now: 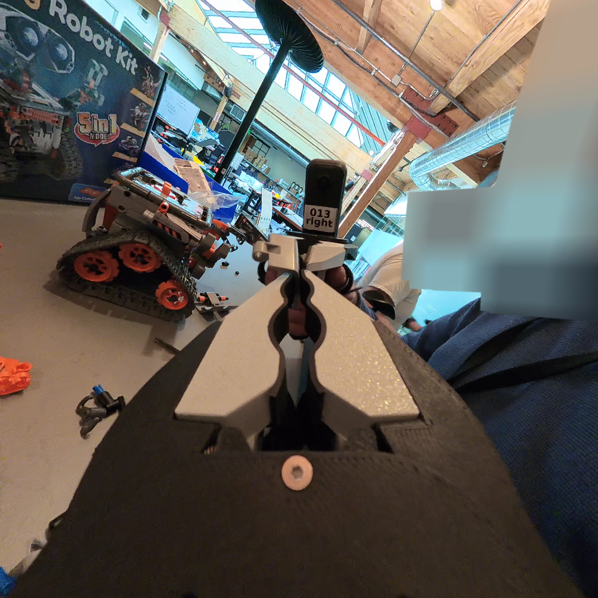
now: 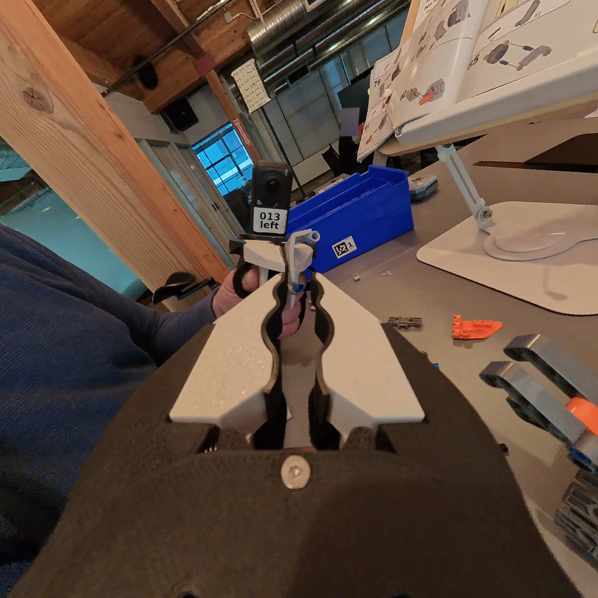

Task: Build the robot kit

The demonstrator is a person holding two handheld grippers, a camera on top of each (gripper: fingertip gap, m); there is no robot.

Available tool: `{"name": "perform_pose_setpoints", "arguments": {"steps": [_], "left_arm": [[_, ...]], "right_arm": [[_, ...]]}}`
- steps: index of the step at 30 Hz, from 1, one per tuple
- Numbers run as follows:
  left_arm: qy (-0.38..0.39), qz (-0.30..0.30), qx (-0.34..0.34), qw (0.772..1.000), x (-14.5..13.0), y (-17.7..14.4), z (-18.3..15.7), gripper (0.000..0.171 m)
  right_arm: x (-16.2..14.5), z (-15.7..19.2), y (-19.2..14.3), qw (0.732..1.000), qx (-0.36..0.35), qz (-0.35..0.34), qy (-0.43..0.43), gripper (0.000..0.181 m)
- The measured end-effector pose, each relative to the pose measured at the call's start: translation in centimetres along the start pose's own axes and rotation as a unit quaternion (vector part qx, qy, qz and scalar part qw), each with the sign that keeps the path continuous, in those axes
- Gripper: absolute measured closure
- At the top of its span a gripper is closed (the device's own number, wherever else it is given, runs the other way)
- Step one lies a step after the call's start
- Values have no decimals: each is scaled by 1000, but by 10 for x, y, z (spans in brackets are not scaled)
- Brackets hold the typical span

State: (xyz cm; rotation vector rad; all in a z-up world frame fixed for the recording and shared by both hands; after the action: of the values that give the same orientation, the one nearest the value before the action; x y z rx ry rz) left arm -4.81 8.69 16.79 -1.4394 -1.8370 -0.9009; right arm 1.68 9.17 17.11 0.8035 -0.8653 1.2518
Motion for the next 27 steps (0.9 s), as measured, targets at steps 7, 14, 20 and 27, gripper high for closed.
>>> {"name": "perform_pose_setpoints", "arguments": {"steps": [7, 14, 20, 27], "left_arm": [[-3, 13, -1, 1000, -3, 5, -1, 171], [-3, 16, -10, 1000, -5, 4, -2, 171], [-1, 10, -24, 1000, -4, 2, -5, 168], [11, -3, -15, 1000, 3, 0, -8, 171]], "right_arm": [[-8, 2, 9, 998, -4, 54, -35, 174], [-9, 6, 9, 996, 4, 62, -56, 178], [-11, 11, 10, 996, 26, 62, -51, 181], [-6, 11, 10, 996, 9, 46, -75, 180]]}}
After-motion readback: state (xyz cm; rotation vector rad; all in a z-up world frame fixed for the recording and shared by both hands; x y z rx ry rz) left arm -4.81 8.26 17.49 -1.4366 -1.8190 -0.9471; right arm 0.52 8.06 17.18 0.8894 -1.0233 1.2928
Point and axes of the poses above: each gripper's, where its closed fingertips meet, y out along the fingers, x out of its top, z = x × y across the jaws, the point moved 3 cm from there along -y, back along the fingers, and after that the axes turned 2 degrees about x, right-handed, at the moved point
